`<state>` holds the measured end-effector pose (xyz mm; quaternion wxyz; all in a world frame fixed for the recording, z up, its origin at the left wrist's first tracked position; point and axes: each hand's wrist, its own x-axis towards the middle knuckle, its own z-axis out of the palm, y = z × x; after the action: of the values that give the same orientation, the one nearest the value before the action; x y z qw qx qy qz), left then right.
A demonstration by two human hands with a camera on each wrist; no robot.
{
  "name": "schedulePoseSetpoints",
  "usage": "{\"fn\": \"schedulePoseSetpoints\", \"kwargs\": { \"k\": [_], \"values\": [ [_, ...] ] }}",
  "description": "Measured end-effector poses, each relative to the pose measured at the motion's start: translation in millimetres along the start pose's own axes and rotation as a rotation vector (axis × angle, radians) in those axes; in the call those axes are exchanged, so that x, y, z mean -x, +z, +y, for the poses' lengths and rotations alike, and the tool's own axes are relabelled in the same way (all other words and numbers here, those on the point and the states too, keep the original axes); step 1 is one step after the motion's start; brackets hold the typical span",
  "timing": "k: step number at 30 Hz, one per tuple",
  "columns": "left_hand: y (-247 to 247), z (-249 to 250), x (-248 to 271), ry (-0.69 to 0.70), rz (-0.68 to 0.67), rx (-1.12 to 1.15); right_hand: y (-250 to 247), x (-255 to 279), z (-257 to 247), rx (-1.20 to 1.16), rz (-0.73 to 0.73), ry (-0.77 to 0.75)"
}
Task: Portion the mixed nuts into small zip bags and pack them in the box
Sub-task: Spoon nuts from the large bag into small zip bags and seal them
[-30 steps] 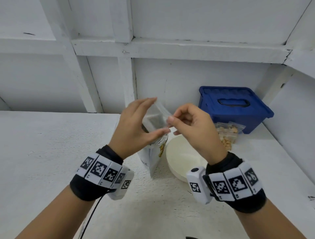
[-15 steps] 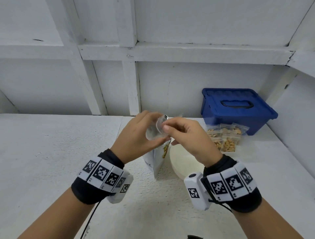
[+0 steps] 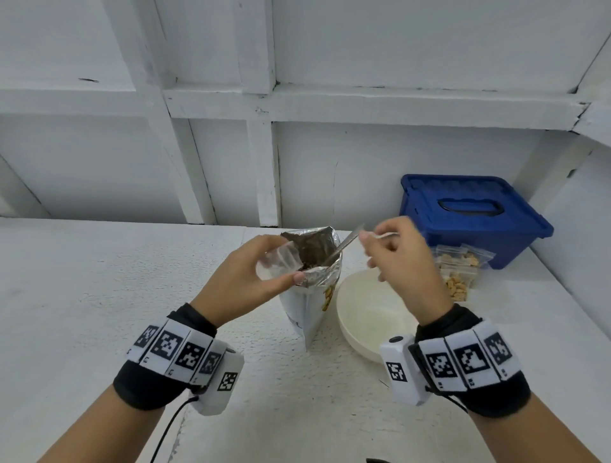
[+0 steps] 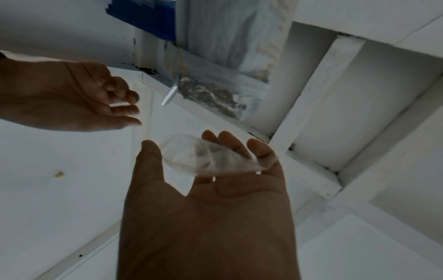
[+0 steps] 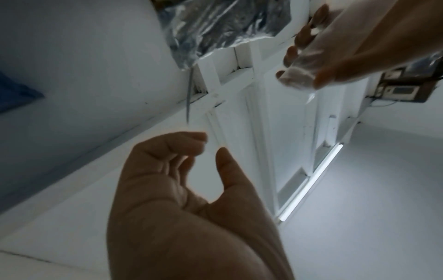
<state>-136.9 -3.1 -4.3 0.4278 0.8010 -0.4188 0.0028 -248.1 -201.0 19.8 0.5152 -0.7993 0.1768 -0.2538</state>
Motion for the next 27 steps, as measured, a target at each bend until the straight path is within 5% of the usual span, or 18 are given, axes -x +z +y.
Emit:
{"fn": "schedulePoseSetpoints", "kwargs": {
  "k": [2, 5, 18, 27],
  "values": [
    [-4, -6, 0, -0.111, 0.024, 0.019, -4, -9, 8, -0.067, 0.05, 0.111],
    [-5, -12, -4, -0.211, 0.032, 0.067, 5, -19, 17, -0.057, -0.085, 0.176],
    [1, -26, -12, -0.271, 0.004, 0.117, 31, -35, 17, 0.388, -0.057, -0.431],
    [2, -29, -15, -0.281, -0.003, 0.12, 49, -38, 27, 0.427, -0.204, -0.342]
  ]
}}
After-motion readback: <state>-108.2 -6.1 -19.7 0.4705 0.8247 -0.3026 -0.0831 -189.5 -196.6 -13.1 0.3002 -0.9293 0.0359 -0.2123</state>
